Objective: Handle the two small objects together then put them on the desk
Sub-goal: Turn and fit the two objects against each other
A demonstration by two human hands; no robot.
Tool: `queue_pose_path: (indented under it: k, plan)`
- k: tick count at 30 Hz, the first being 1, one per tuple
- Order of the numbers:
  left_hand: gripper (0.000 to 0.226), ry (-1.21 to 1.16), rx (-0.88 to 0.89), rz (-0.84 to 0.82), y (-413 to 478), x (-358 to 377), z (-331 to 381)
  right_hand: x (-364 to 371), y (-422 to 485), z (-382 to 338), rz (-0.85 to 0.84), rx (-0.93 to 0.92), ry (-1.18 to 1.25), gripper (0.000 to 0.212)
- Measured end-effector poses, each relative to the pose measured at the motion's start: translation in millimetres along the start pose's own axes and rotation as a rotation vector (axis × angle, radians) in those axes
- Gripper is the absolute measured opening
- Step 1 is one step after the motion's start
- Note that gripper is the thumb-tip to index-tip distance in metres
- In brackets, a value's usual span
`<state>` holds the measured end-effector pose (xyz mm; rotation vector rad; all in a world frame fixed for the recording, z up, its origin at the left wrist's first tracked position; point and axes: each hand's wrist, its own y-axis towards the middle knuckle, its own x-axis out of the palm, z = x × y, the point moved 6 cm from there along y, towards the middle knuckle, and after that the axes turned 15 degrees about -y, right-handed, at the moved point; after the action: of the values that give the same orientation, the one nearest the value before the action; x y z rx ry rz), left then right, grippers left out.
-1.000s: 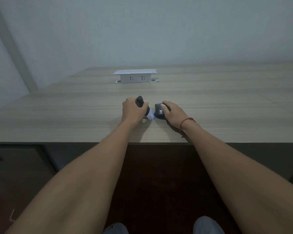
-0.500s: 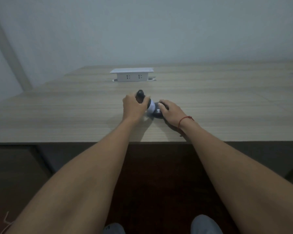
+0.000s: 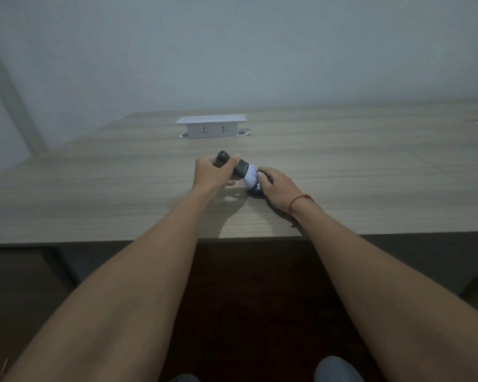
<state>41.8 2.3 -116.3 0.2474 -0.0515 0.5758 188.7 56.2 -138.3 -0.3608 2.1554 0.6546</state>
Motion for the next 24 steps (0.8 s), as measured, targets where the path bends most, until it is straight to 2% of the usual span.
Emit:
queue_pose_path:
  k: [2,4,7,10,15,20,24]
  plan:
    - [0.028,0.046,0.020,0.047,0.7,1.0,-1.8,-1.0,-2.3,-1.5,-0.005,0.006,0.009,0.029]
    - [0.033,0.209,0.072,0.105,1.2,2.6,-0.7,-2.4,-5.6,-2.8,-0.016,0.019,0.015,0.032]
    - [0.025,0.408,0.198,0.093,3.2,10.8,17.9,-3.4,-6.5,-2.7,-0.017,0.037,-0.007,0.037]
    - [0.022,0.350,0.275,0.093,3.2,18.4,32.9,-3.5,-5.5,-1.8,-0.008,0.036,0.011,0.030]
    - [0.025,0.451,0.163,0.113,6.9,8.6,2.5,-2.6,-6.0,1.3,-0.004,0.071,0.008,0.037]
    - [0.030,0.189,0.250,0.173,-1.1,6.1,9.4,-5.2,-6.9,-2.5,0.009,0.048,0.007,0.030]
    - [0.023,0.376,0.213,0.097,-3.7,11.3,5.4,-5.0,-8.1,-2.3,-0.001,0.053,0.018,0.036]
